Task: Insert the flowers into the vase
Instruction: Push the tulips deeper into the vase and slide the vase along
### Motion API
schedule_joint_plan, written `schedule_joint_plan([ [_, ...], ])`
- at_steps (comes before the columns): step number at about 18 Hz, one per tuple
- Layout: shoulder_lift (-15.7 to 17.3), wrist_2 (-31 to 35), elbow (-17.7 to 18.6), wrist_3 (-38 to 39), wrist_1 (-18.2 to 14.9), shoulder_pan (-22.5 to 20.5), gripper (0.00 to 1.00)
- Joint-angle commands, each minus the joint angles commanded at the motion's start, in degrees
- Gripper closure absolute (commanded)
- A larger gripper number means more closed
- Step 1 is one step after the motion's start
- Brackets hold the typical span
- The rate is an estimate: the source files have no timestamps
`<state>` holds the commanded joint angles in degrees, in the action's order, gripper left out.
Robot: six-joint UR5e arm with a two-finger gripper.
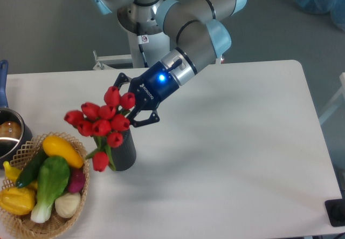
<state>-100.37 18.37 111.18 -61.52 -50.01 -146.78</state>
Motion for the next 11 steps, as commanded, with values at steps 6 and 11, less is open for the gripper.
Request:
schedule_joint_plan([
  [6, 0.1, 2.9, -1.0, 0.0, 0.0, -0.6, 0.00],
  [11, 0.5, 6.8, -3.0, 0.3, -0.1, -1.7, 0.00],
])
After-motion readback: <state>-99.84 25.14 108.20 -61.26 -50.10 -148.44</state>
